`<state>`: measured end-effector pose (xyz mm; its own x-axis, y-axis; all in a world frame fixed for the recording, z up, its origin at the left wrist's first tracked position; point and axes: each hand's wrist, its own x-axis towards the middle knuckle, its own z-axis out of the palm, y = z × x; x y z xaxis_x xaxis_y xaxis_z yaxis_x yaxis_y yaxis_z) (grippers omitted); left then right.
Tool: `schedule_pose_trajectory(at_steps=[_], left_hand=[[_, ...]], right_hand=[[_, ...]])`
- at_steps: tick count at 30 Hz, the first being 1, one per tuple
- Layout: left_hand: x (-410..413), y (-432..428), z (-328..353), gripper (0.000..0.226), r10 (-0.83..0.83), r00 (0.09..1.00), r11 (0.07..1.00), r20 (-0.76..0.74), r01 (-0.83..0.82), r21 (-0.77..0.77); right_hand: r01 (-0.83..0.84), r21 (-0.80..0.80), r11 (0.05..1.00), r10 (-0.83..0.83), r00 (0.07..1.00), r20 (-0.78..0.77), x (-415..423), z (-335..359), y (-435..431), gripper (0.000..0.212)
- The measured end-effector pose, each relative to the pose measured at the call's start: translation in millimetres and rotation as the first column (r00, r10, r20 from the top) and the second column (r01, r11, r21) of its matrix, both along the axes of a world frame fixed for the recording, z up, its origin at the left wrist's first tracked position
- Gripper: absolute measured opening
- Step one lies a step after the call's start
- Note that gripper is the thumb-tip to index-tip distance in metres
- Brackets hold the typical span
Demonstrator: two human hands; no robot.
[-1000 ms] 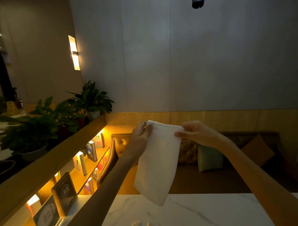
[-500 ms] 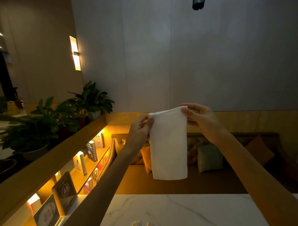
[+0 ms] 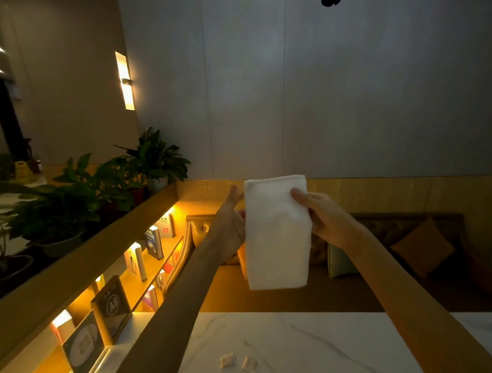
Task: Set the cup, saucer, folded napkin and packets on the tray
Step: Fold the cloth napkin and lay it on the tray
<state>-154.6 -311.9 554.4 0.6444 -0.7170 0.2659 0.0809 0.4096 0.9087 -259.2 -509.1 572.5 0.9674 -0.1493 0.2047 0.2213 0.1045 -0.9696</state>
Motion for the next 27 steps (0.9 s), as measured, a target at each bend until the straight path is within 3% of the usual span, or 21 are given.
schedule_pose_trajectory(at_steps=[2, 4, 6, 8, 10, 13, 16, 18, 20, 22, 25, 27], left_hand=[[-4, -2, -31, 0.070, -0.120, 0.984, 0.992, -0.134, 0.125, 0.030], [-13, -7, -65, 0.063, -0.152, 0.978, 0.984, -0.141, 0.163, 0.068], [-19, -11, -80, 0.058, -0.098, 0.992, 0.988, -0.085, 0.107, 0.115], [-19, -12, -80, 0.061, -0.038, 0.999, 0.983, 0.038, 0.030, 0.182], [-17, -12, -80, 0.050, 0.041, 0.993, 0.968, 0.110, -0.066, 0.241], [-11, -16, -90, 0.041, 0.093, 0.986, 0.935, 0.137, -0.134, 0.329], [-7, -16, -96, 0.044, 0.062, 0.996, 0.933, 0.071, -0.083, 0.350], [-4, -13, -94, 0.050, -0.020, 0.999, 0.973, 0.028, 0.013, 0.231], [1, -10, -85, 0.052, -0.033, 0.992, 0.991, 0.119, 0.017, 0.130], [4, -7, -70, 0.036, -0.014, 0.969, 0.995, 0.246, -0.009, 0.096], [13, -5, -45, 0.029, -0.022, 0.944, 0.998, 0.328, 0.001, 0.064], [18, -2, -29, 0.020, -0.055, 0.925, 0.998, 0.376, 0.036, 0.057]], right_hand=[[0.005, 0.013, 1.000, -0.005, 0.999, -0.039, 4, 1, 0, 0.051], [0.023, 0.020, 1.000, -0.021, 0.997, -0.079, 9, -9, -7, 0.052], [0.002, 0.047, 0.999, 0.003, 0.996, -0.093, 12, -26, -18, 0.053], [-0.046, 0.133, 0.990, 0.066, 0.986, -0.150, 10, -49, -30, 0.066], [-0.119, 0.244, 0.962, 0.175, 0.959, -0.222, 4, -81, -37, 0.080], [-0.141, 0.212, 0.967, 0.195, 0.946, -0.261, -9, -121, -35, 0.062], [-0.126, 0.147, 0.981, 0.154, 0.968, -0.198, -15, -121, -30, 0.050], [-0.085, 0.088, 0.992, 0.096, 0.988, -0.125, -17, -105, -29, 0.044], [-0.030, 0.038, 0.999, 0.030, 1.000, 0.005, -17, -90, -29, 0.040], [0.070, -0.018, 0.997, -0.067, 0.991, 0.116, -18, -74, -24, 0.033], [0.226, -0.195, 0.955, -0.173, 0.951, 0.255, -16, -55, -15, 0.019], [0.277, -0.253, 0.927, -0.189, 0.927, 0.324, -14, -42, -13, 0.036]])
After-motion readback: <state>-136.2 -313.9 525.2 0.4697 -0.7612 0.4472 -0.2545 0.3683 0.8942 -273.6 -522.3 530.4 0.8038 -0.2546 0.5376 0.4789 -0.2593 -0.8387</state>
